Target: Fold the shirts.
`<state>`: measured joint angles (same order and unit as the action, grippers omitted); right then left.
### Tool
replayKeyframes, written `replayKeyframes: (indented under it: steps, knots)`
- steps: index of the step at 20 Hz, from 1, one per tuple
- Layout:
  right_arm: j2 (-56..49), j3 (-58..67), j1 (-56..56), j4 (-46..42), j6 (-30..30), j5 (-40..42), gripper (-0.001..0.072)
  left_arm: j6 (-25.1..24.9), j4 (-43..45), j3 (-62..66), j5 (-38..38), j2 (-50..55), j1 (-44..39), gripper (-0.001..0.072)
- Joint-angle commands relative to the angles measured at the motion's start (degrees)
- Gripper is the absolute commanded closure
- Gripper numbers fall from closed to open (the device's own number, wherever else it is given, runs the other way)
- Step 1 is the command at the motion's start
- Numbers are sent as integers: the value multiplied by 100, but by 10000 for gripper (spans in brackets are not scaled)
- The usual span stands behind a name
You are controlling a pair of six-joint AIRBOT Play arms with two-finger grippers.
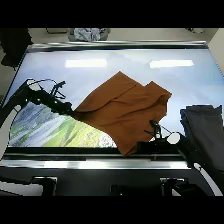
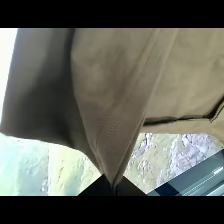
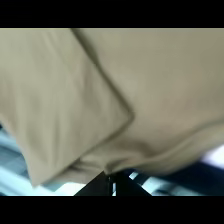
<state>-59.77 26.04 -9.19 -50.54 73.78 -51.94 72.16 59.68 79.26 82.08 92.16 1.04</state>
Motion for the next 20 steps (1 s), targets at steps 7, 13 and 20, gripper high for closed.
replayKeyframes:
  steps: [7, 13, 20]
  knots:
    - [1416, 5871, -24, -5427, -42, -894, 679, -232, -2949, 1882, -2693, -2741, 1456, 682]
    - [1991, 8846, -35, -6402, 299, -846, 679, 476, -1731, 2247, -3877, -5141, 2551, 682]
    - [1794, 8874, -35, -6299, 269, -1937, 679, 632, -1556, 2247, -3759, -5534, 2555, 683]
